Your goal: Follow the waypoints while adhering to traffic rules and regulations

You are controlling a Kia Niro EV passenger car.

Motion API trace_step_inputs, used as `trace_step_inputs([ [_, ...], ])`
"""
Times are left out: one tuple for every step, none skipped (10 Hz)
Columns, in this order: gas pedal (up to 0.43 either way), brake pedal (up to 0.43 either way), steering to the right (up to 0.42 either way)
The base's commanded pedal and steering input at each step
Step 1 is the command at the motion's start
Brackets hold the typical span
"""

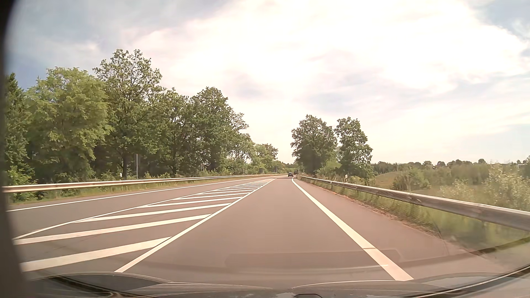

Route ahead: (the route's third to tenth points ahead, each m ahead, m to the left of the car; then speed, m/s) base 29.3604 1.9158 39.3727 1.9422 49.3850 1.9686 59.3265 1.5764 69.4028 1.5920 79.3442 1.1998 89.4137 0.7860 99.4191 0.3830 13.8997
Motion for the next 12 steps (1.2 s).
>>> trace_step_inputs([
  [0.157, 0.000, -0.001],
  [0.157, 0.000, -0.001],
  [0.157, 0.000, -0.001],
  [0.169, 0.000, -0.001],
  [0.169, 0.000, -0.001],
  [0.169, 0.000, -0.001],
  [0.169, 0.000, -0.001],
  [0.169, 0.000, -0.001],
  [0.169, 0.000, -0.001],
  [0.169, 0.000, -0.001],
  [0.169, 0.000, -0.001],
  [0.169, 0.000, 0.000],
])
